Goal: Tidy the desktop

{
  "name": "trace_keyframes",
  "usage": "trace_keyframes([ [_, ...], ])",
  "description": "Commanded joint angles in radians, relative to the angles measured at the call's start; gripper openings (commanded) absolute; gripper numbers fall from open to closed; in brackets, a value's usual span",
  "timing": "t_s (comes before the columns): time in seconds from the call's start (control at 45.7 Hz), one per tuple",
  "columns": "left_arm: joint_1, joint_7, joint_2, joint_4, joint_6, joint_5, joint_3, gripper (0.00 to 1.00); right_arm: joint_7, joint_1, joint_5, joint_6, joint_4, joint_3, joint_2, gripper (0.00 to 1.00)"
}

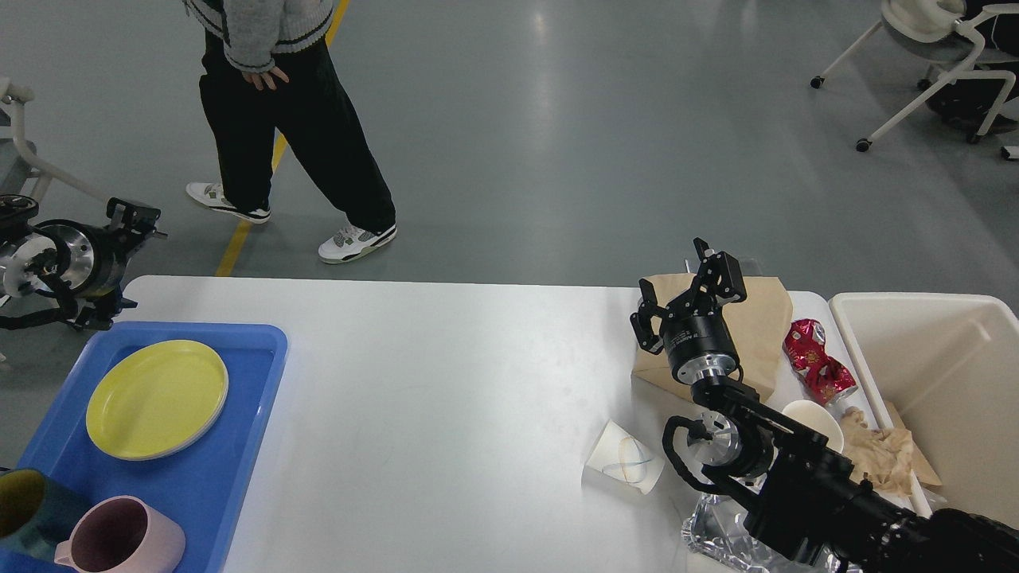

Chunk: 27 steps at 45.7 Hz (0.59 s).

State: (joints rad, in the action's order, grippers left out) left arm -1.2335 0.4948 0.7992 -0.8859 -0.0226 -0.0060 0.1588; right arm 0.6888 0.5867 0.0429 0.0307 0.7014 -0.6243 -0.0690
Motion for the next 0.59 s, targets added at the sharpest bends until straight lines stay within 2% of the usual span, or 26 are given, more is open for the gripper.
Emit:
trace_keyframes([
  [0.0,0.003,-0.018,0.026,0.008,0.004,-0.015,-0.037,0.97,0.0,-0.001,0.0,0.0,0.0,0.0,0.0,1.0],
  [0.109,0.063,-0.038,0.031,0.015,0.003,-0.034,-0.18,0.97,0.0,-0.001,0.0,0.0,0.0,0.0,0.0,1.0],
  [0.219,0.175,-0.056,0.012,0.03,0.007,-0.087,-0.428,0.97,0.0,-0.001,0.0,0.0,-0.002,0.0,0.0,1.0],
  [0.394,0.325,-0.059,-0.155,0.11,0.007,-0.094,-0.85,0.97,0.0,-0.001,0.0,0.0,-0.002,0.0,0.0,1.0],
  [0.503,0.362,-0.061,-0.225,0.159,0.009,-0.091,-0.965,0.97,0.0,0.001,0.0,0.0,-0.002,0.0,0.0,1.0],
  [0.569,0.362,-0.065,-0.244,0.171,0.004,-0.092,-0.984,0.97,0.0,0.001,0.0,0.0,-0.002,0.0,0.0,1.0],
])
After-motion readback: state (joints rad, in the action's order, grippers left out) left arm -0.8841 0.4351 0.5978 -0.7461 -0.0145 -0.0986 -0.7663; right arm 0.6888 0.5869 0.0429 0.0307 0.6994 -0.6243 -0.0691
